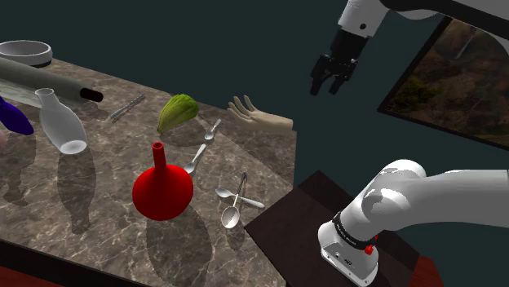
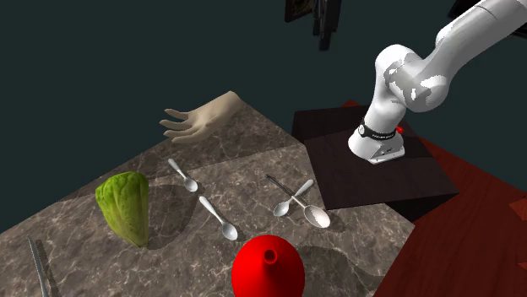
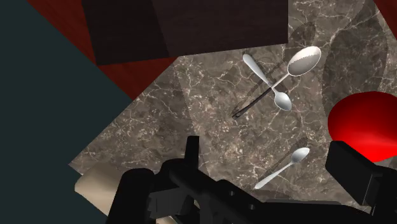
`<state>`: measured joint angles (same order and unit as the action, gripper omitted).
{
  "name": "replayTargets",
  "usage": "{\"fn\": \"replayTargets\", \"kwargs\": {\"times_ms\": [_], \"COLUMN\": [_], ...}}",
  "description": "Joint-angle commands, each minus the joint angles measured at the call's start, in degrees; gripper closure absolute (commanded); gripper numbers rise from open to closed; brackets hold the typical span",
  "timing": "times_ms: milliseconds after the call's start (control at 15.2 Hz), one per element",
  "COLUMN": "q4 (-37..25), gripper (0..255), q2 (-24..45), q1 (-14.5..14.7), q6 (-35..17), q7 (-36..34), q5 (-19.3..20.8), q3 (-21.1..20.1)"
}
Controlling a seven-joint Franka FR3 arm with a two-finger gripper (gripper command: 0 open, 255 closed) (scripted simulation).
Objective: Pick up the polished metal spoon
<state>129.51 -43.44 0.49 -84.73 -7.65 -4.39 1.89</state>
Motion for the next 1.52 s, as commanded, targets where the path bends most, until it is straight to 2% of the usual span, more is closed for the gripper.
{"fn": "replayTargets", "kwargs": {"times_ms": [0, 726, 1056, 1452], "q4": [0.00, 8.54, 8.99, 6.70], "gripper": [0, 0, 0, 0], "q2": [0.00, 10.66, 18.89, 30.85], "q1": [0.00, -0.24, -0.31, -0.51], "q6": [0.00, -20.24, -29.64, -40.25], "q7": [0.00, -14.65, -20.84, -28.38], "q5": [0.00, -7.03, -9.22, -10.13], "q3": [0.00, -8.38, -11.90, -15.42]}}
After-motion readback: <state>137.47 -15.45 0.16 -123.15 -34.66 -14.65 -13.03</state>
